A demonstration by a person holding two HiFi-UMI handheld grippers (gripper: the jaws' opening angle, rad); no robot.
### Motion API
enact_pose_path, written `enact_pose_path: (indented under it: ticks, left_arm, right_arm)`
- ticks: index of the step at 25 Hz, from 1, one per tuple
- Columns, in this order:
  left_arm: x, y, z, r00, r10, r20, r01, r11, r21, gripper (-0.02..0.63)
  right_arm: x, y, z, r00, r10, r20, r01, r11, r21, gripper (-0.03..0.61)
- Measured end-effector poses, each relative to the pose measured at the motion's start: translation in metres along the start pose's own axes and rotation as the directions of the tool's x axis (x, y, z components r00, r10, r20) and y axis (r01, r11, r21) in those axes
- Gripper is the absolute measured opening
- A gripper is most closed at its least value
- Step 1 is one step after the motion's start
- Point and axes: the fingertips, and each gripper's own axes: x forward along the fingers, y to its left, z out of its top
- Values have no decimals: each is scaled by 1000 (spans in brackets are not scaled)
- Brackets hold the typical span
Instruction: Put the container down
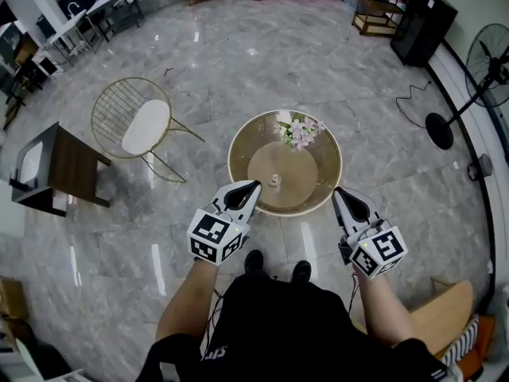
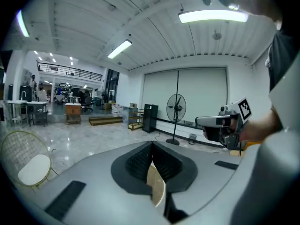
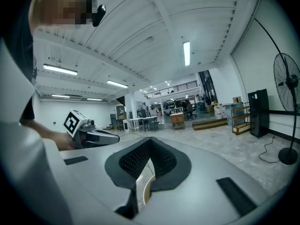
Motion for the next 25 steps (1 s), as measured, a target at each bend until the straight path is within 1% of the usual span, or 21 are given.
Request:
enact_pose_path:
  ticks: [2,4,7,10,13,15,16,18,20,23,25]
  left_arm:
    - [-2,-20,8,999,44,31,-43,999,-31,17]
    - [0,-39,15,996,70,49,-69,997,-31,17]
    - [8,-64,25,996,57,64,-57,998,5,17]
    - [9,-75,33,997,53,59,-56,998,42,15]
    - [-1,-70,38,996,82,46,-84,995,60,15]
    - [-13,-64,43,993,102,58,-105,993,59,15]
    - [-18,-60,45,991,111,69,-115,992,53,15]
    - [-24,-51,45,988,128,89,-131,991,31,15]
    - [-24,-41,42,986,138,98,-138,990,-7,15]
    - [-18,-32,41,985,139,100,-134,989,-55,15]
    - [-13,-32,44,988,125,93,-120,991,-55,15]
  right_arm:
    - [-28,-8,4,1000,7,10,-7,1000,9,12]
    - [-53,-18,6,1000,6,15,-6,1000,13,12]
    - [-79,-32,7,1000,-1,20,0,1000,27,12]
    - [-91,-39,4,1000,-17,18,16,999,43,12]
    - [-81,-39,3,999,-27,19,26,997,66,12]
    - [-68,-31,9,1000,-16,24,14,997,77,12]
    - [-61,-26,13,1000,-4,28,2,998,65,12]
    - [-47,-16,24,999,19,35,-20,999,25,11]
    - [-39,-11,34,999,24,48,-24,1000,0,11]
    - [-39,-11,44,997,-3,78,4,1000,-15,11]
    - [-40,-14,48,995,-25,93,27,999,-25,11]
